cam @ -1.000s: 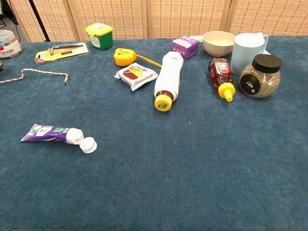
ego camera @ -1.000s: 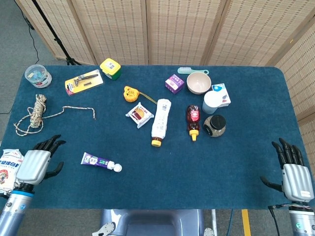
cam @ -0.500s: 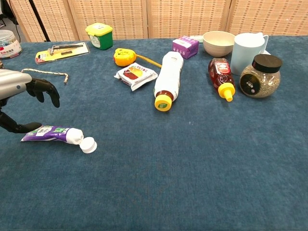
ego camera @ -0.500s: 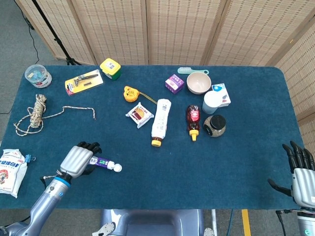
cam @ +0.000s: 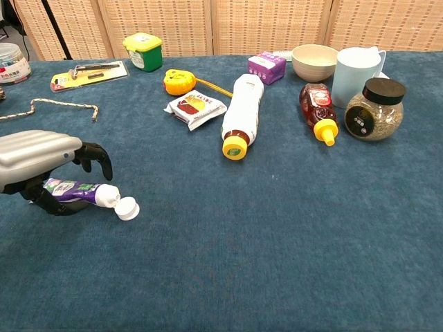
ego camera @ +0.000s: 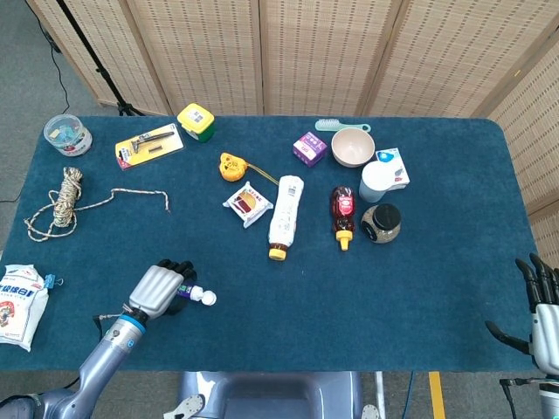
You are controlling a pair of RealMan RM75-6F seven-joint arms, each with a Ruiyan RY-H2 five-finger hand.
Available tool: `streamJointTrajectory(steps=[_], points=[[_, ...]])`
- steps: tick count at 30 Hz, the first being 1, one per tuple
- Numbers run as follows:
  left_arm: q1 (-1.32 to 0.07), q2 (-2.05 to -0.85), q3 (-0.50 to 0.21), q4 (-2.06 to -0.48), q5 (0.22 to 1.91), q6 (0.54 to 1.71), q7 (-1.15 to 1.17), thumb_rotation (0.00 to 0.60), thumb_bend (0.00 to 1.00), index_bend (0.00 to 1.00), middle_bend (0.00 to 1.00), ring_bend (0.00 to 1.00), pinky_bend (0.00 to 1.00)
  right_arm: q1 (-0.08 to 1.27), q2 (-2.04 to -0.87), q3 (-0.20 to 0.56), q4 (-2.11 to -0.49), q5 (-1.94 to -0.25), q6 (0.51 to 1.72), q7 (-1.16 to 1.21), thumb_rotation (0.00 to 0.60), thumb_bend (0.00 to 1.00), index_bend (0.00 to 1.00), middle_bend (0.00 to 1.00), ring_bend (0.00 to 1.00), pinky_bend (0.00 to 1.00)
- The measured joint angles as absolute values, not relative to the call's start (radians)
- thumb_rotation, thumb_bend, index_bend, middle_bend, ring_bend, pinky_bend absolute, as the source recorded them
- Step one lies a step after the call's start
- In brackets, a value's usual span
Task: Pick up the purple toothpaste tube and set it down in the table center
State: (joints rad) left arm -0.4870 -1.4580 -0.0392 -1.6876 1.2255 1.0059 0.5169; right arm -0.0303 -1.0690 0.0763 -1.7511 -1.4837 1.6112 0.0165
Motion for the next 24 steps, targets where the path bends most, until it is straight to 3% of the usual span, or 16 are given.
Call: streamJointTrajectory(steps=[24], points=[[-0.497, -1.521, -0.038, -1.62, 1.166, 1.012, 0.443, 0.6, 0.33, 0.36, 0.25, 0.31, 0.28, -0.045, -1.066, 0.088, -1.748, -1.462, 1.614, 0.042, 0.6, 0.0, 0.06, 0.01, 0.0, 0.0]])
